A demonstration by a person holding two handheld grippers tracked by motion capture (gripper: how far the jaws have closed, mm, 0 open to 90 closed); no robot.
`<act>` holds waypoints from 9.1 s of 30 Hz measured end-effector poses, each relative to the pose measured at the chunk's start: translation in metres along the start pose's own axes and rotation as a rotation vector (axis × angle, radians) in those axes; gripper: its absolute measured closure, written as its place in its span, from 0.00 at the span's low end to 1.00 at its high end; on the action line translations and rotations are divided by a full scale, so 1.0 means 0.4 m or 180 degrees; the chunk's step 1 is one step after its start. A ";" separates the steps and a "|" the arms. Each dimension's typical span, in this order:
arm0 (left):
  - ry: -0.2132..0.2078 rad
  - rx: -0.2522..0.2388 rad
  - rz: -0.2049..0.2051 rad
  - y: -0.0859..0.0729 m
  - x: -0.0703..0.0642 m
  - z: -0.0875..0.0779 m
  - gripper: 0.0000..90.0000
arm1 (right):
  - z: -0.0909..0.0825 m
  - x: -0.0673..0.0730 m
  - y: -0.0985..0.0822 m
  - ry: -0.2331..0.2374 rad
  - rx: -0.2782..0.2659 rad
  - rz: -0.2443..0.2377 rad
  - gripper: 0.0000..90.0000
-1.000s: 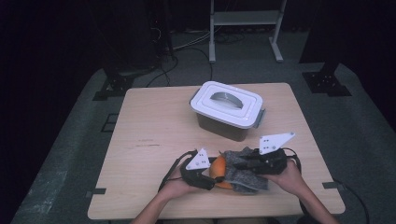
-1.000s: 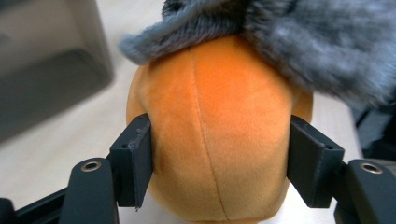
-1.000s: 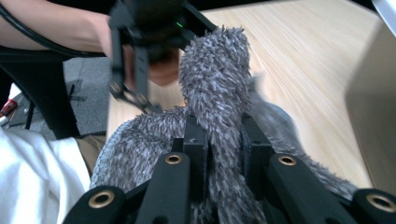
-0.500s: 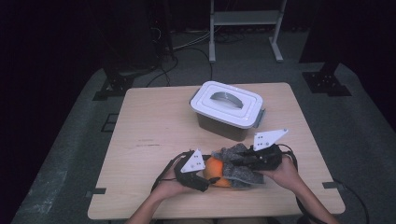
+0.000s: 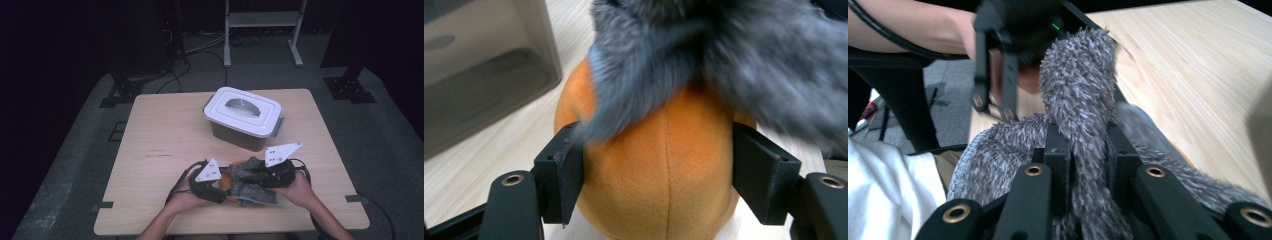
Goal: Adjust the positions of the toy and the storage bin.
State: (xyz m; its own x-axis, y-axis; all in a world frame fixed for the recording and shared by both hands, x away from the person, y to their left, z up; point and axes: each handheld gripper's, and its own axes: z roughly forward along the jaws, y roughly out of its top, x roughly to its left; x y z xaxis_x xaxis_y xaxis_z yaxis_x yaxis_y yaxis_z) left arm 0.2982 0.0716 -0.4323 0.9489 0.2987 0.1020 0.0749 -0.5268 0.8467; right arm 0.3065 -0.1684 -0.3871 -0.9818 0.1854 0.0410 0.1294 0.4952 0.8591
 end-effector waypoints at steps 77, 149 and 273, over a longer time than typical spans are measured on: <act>0.0042 -0.0040 -0.0010 -0.063 0.053 -0.054 0.37 | -0.045 -0.070 -0.067 -0.0132 -0.0067 0.0294 0.84; -0.0198 -0.0084 -0.0310 -0.053 0.057 -0.034 0.19 | -0.027 -0.072 -0.090 -0.0070 -0.0158 0.0439 0.84; 0.0007 -0.0095 0.0323 -0.021 -0.004 -0.052 0.36 | 0.017 -0.009 0.031 0.0039 -0.0231 -0.0020 0.85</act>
State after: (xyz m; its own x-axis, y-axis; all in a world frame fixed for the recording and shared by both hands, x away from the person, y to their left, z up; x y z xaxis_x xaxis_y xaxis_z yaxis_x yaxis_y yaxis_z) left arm 0.2899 0.0922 -0.4286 0.9504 0.2469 0.1891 -0.0308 -0.5303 0.8472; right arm 0.3126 -0.1571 -0.3801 -0.9842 0.1719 0.0415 0.1134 0.4334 0.8940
